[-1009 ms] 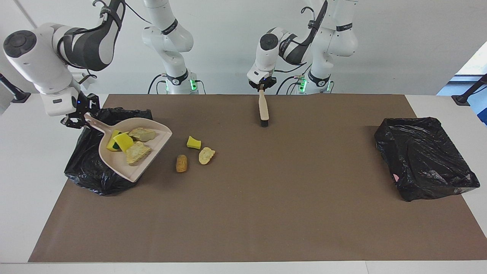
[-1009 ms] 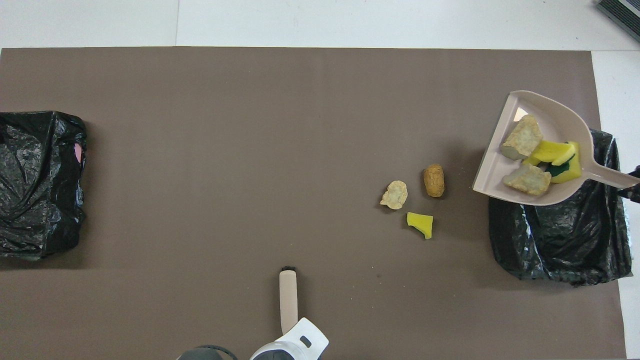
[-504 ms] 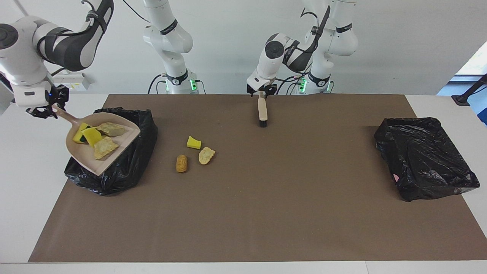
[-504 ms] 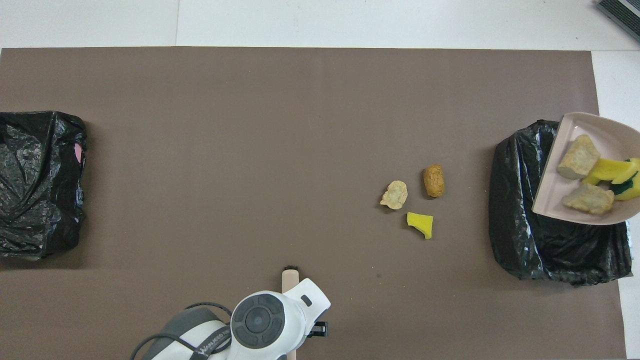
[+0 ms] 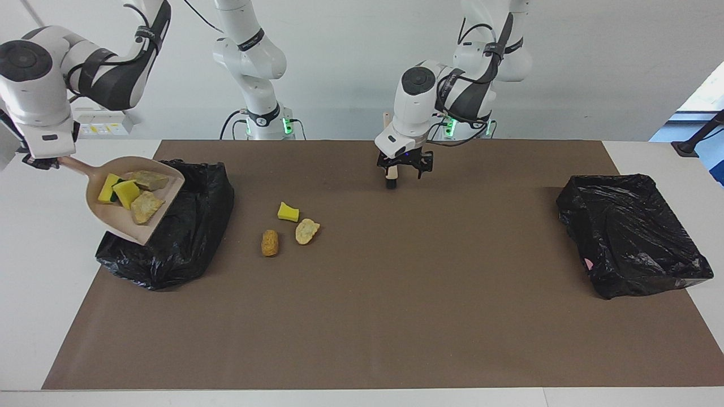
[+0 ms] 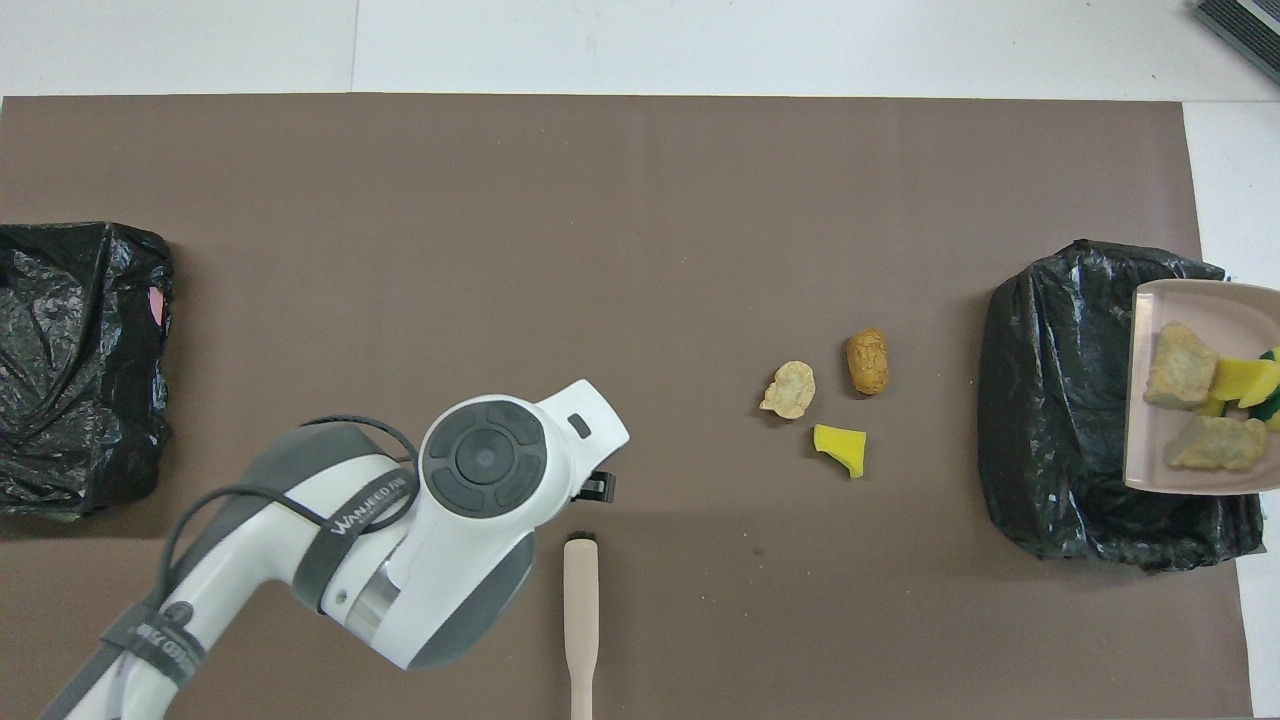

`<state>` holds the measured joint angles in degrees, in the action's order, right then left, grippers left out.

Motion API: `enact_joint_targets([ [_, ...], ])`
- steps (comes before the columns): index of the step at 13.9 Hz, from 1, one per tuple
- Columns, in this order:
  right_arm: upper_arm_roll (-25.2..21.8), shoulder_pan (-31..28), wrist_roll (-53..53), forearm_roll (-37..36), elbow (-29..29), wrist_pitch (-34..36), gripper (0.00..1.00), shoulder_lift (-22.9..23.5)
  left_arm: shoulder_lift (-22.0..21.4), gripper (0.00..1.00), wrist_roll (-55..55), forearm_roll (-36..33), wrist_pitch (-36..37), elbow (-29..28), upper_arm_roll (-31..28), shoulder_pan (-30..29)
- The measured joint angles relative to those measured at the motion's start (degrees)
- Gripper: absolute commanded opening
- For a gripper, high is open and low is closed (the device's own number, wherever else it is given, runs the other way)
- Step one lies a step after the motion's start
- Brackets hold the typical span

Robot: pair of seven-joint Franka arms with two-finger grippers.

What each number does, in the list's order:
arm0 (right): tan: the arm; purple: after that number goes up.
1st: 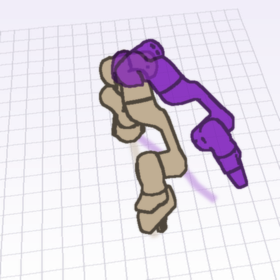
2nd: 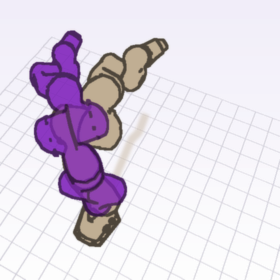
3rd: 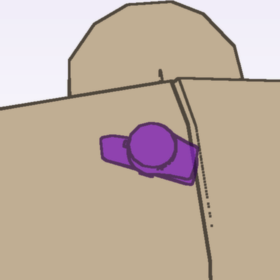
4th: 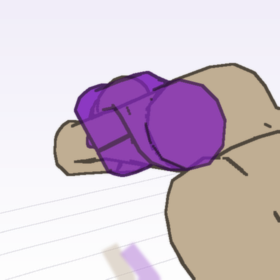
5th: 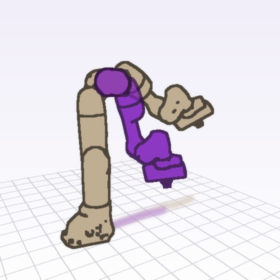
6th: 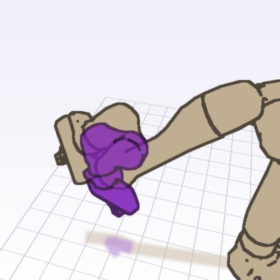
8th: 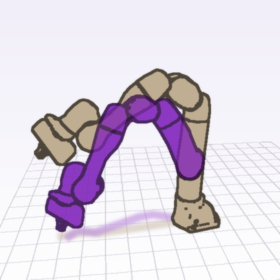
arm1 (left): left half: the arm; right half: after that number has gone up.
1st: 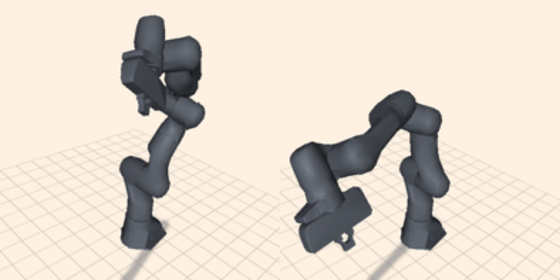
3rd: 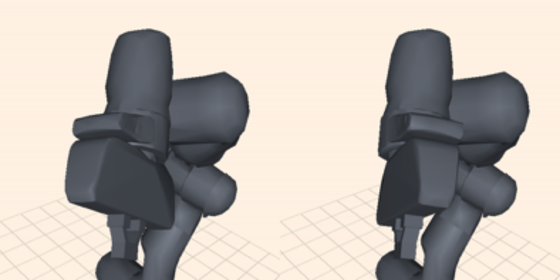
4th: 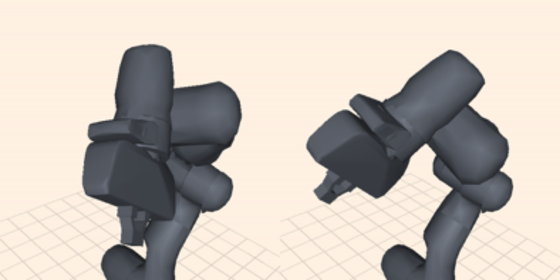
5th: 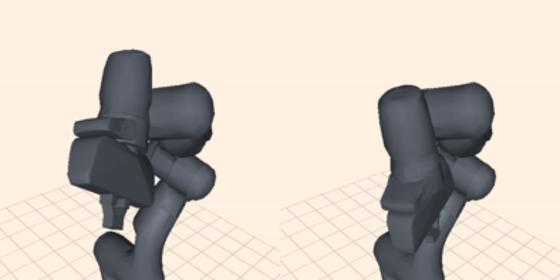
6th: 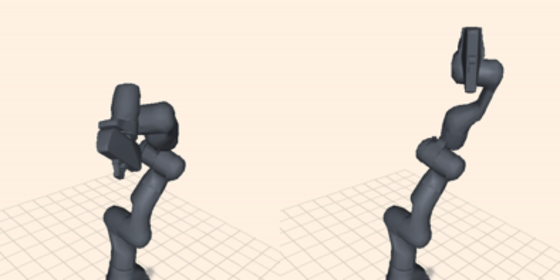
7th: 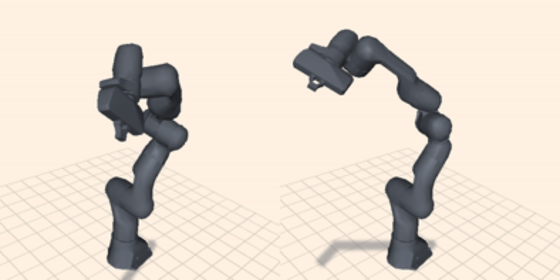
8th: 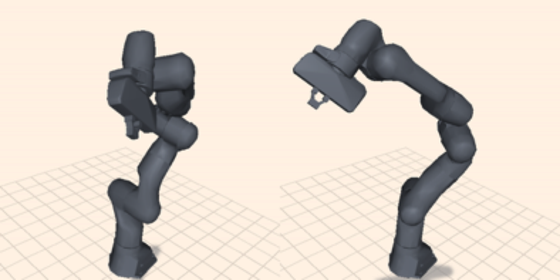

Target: Sweep and dump trash in bin

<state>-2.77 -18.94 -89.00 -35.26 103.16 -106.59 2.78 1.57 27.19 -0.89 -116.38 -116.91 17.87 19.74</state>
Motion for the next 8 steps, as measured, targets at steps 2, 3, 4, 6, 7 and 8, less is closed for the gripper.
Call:
enact_joint_targets([
  [2, 0.04, 0.57, 0.00, -1.55, 0.92, -0.40, 0.00, -0.33, -0.06, 1.00, -5.27, -0.92, 3.67, 5.25, -5.77, -0.08],
  [3, 0.10, 0.71, -0.03, -2.78, 1.09, -0.72, 0.00, -0.41, -0.14, 1.00, -8.82, -0.96, 6.50, 8.02, -8.75, -0.16],
  [4, 0.18, 0.91, -0.03, -4.41, 1.24, -1.65, 0.00, -0.47, -0.22, 1.00, -11.92, -0.97, 9.40, 10.74, -11.42, -0.37],
  [6, 0.23, 1.50, -0.03, -6.32, 1.41, -3.18, 0.00, -0.49, -0.41, 1.00, -16.21, -1.01, 13.46, 15.78, -15.14, -1.94],
  [7, 0.26, 1.63, -0.03, -6.73, 1.50, -3.39, 0.00, -0.50, -0.53, 1.00, -17.52, -1.02, 14.84, 17.85, -15.87, -3.42],
  [8, 0.27, 1.73, -0.03, -7.55, 1.57, -3.54, 0.00, -0.52, -0.63, 1.00, -19.30, -1.02, 16.70, 19.92, -16.09, -5.24],
])
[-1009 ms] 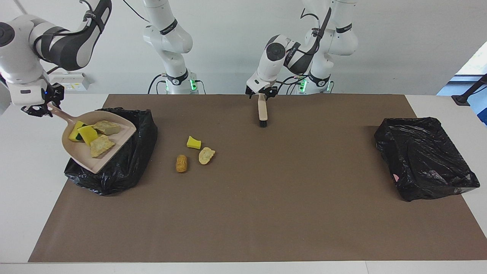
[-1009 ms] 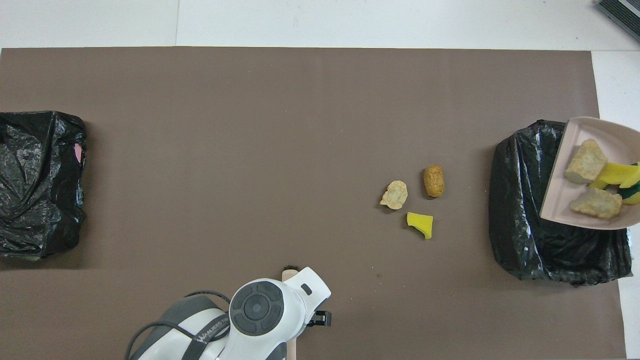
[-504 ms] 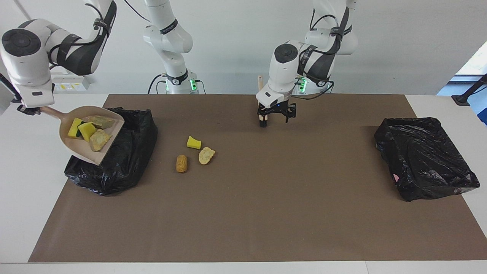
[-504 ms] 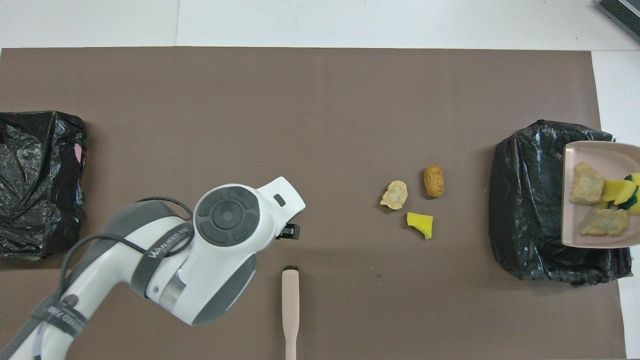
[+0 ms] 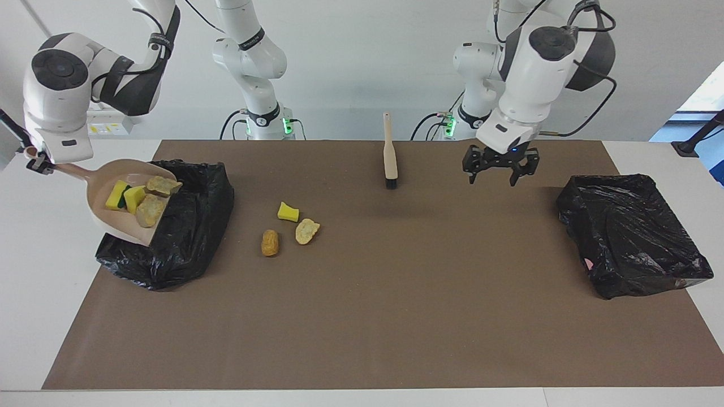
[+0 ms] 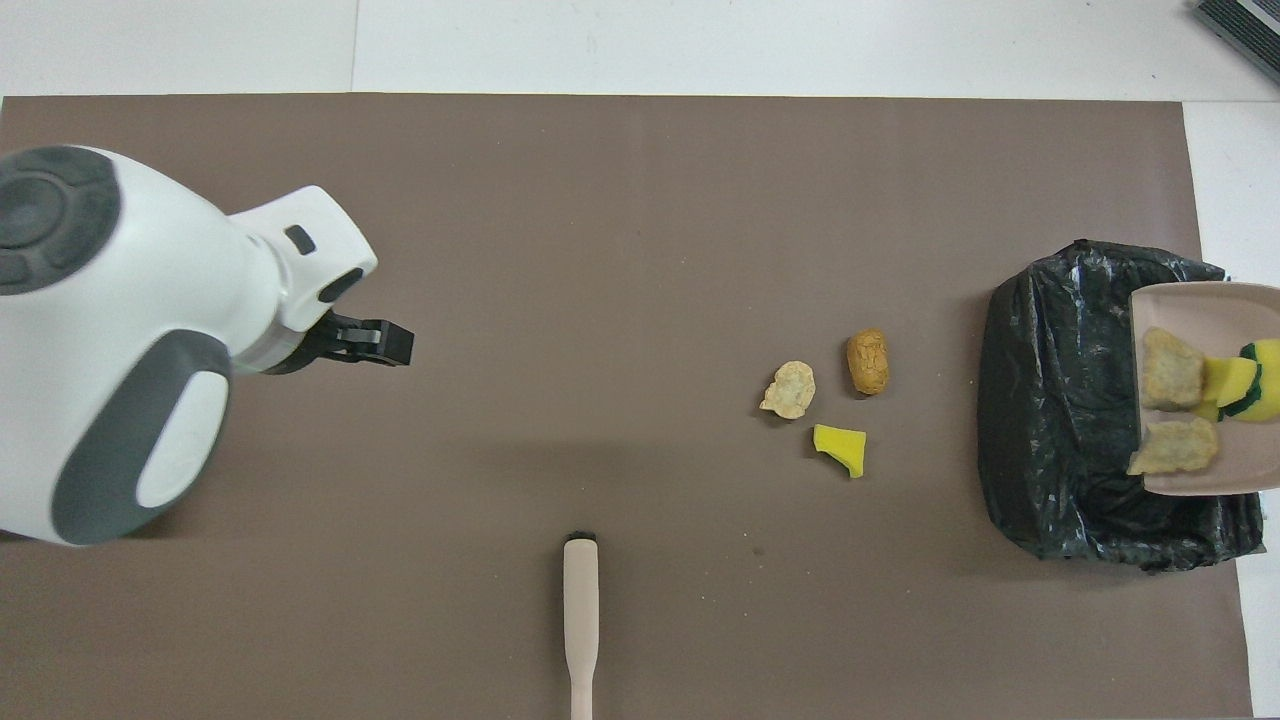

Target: Sweep and dump trash in bin

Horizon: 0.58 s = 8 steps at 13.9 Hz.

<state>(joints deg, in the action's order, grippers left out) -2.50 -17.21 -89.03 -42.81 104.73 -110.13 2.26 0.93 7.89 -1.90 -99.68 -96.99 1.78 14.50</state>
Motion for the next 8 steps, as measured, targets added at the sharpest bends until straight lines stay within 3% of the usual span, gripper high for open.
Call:
enact_joint_targets([
  [8, 0.07, 2.55, 0.39, -5.37, 0.44, 0.28, 0.00, -0.30, -0.37, 1.00, -15.10, 0.01, 17.98, 13.67, -0.21, -9.20],
])
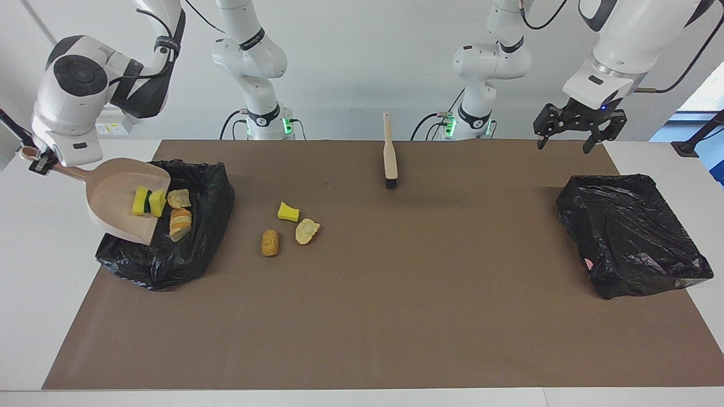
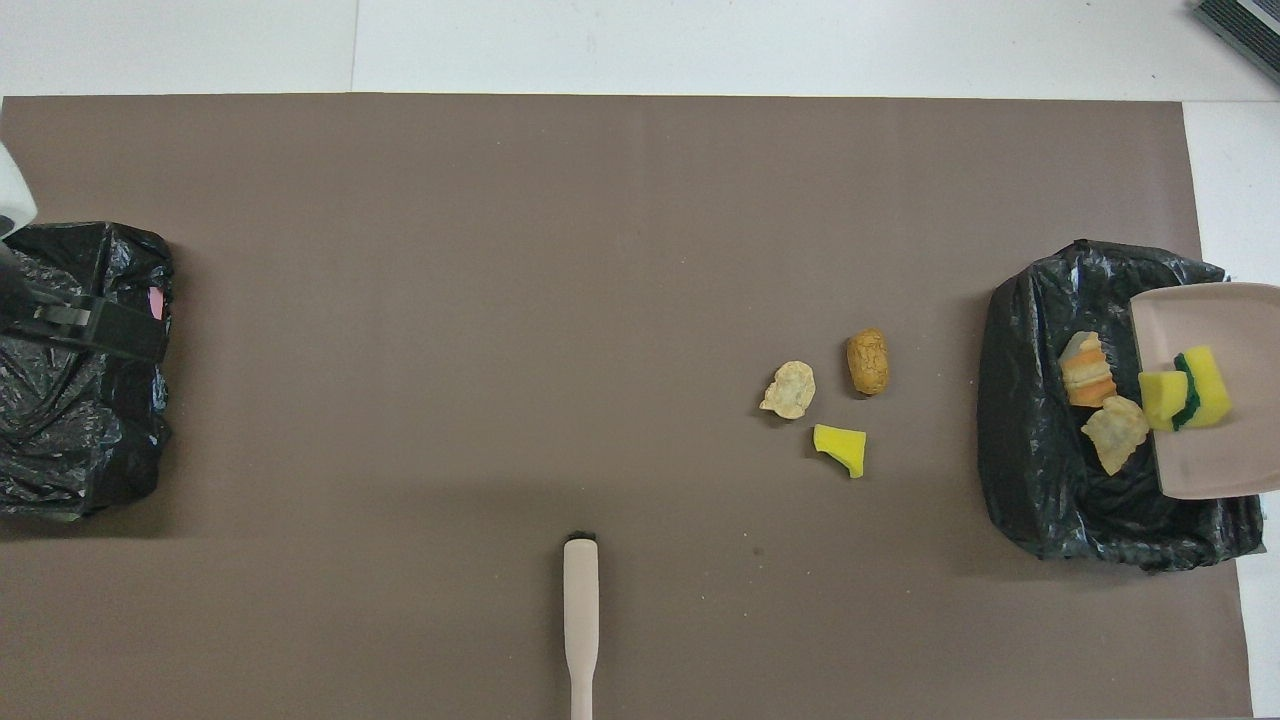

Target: Sweep and dump trash in bin

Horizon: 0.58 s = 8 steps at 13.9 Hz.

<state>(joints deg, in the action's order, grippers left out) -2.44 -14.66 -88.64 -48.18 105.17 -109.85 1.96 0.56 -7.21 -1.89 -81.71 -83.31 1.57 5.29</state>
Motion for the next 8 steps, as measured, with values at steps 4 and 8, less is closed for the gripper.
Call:
enact_joint_targets([
  [4, 0.09, 1.84, 0.26, -1.73, -0.93, 3.50, 0.00, -0.71, -0.72, 1.00, -0.81, 0.02, 2.04, 1.67, 0.38, -0.03],
  [8, 0.28, 3.19, 0.26, -3.39, -2.45, 5.27, 0.00, -1.65, -2.57, 1.00, -0.81, 0.02, 2.75, 0.19, 0.39, -0.03],
])
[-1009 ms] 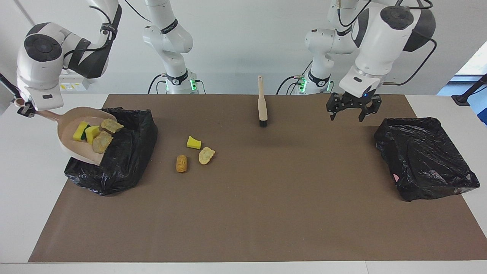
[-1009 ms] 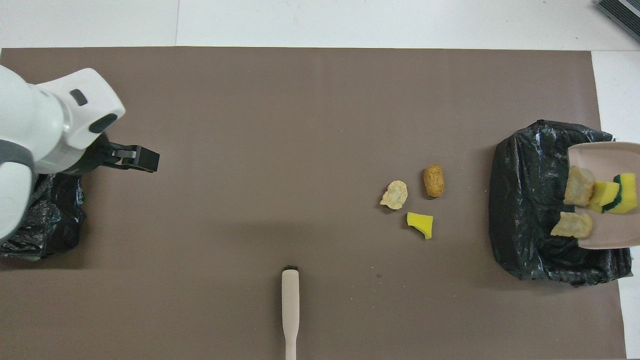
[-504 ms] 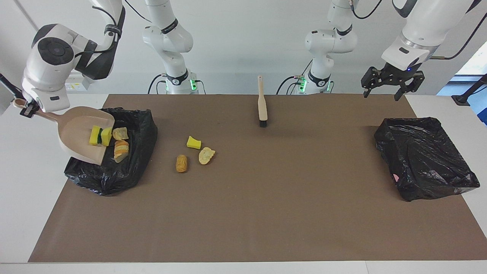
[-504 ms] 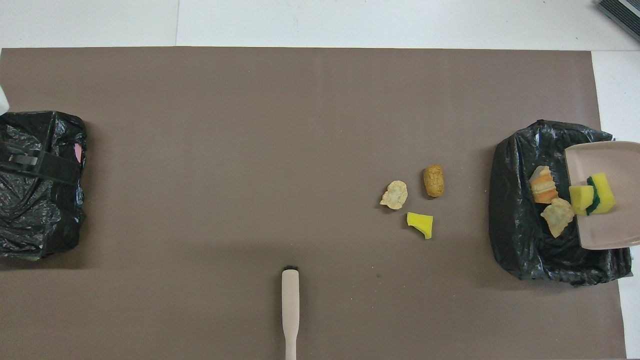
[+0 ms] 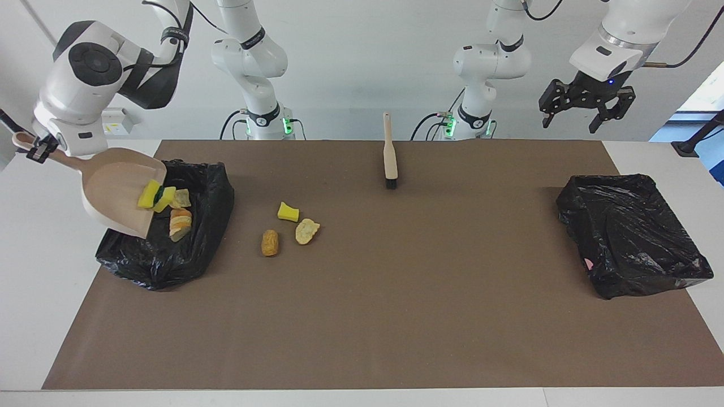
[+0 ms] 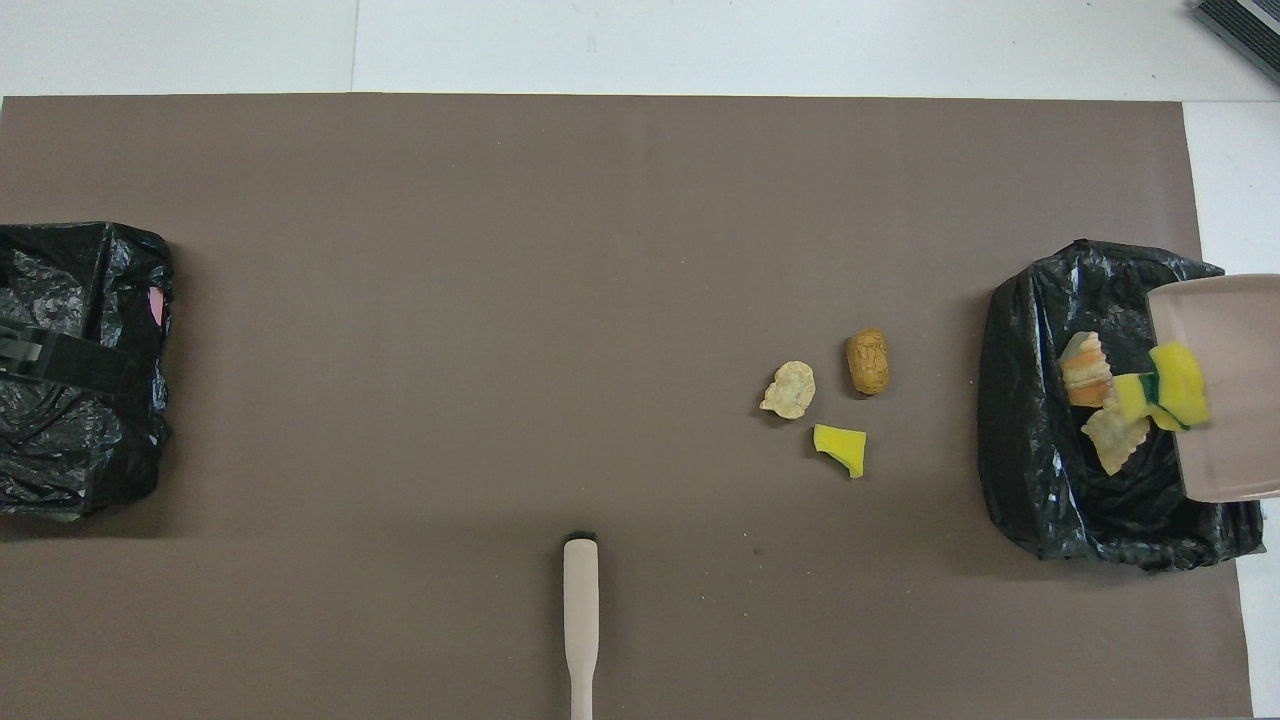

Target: Sweep and dump trash in bin

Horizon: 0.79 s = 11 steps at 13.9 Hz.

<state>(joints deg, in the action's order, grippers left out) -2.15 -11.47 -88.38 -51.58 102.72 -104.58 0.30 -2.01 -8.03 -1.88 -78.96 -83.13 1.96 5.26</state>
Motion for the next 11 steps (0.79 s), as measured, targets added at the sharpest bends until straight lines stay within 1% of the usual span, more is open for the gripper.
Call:
enact_joint_targets([
  [4, 0.00, -0.02, 0.19, -0.57, -0.04, 0.00, 0.00, -0.04, -0.24, 1.00, 0.00, 0.08, 0.01, -0.53, -0.06, -0.44],
  [7, -0.12, -0.19, 3.28, -0.56, -0.49, 0.41, 0.00, -0.12, -0.24, 1.00, 0.00, 0.40, -0.10, -0.53, -0.24, -1.30],
  [8, -0.23, -0.24, 4.10, 0.06, -1.16, 1.47, 0.00, -0.35, -0.24, 1.00, 0.00, 0.40, -0.16, -0.53, -0.28, -1.38],
  [11, -0.32, -0.19, 4.30, 5.14, -4.27, 5.97, 0.00, -2.02, -0.24, 1.00, 0.00, 0.41, -0.17, -0.53, -0.25, -1.38],
])
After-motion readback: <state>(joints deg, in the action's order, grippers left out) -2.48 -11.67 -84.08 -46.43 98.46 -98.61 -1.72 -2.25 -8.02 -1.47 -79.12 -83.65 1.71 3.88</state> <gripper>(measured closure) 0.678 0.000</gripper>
